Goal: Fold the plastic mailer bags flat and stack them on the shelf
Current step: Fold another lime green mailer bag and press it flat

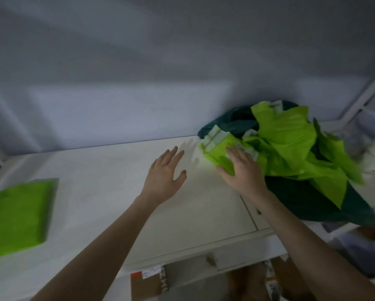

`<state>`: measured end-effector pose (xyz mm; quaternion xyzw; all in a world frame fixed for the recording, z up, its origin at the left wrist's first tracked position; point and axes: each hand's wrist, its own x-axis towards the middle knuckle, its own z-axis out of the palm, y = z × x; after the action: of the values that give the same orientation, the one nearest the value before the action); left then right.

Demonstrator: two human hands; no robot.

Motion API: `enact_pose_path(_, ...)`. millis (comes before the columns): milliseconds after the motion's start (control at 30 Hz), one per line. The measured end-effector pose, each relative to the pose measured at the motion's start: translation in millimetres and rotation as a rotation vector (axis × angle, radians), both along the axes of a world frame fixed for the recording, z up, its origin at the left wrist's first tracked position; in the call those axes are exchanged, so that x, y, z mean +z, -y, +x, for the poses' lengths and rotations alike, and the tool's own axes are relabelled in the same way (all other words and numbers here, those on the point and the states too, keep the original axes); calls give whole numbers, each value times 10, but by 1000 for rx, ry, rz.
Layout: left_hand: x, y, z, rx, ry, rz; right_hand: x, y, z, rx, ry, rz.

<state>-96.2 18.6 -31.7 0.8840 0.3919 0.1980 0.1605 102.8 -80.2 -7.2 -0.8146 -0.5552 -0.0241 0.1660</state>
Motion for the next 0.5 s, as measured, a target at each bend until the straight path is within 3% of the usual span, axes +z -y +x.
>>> enact_pose_path(500,-427,248,1389,50,-92,-350,-321,152,1076,-20,-223,-65)
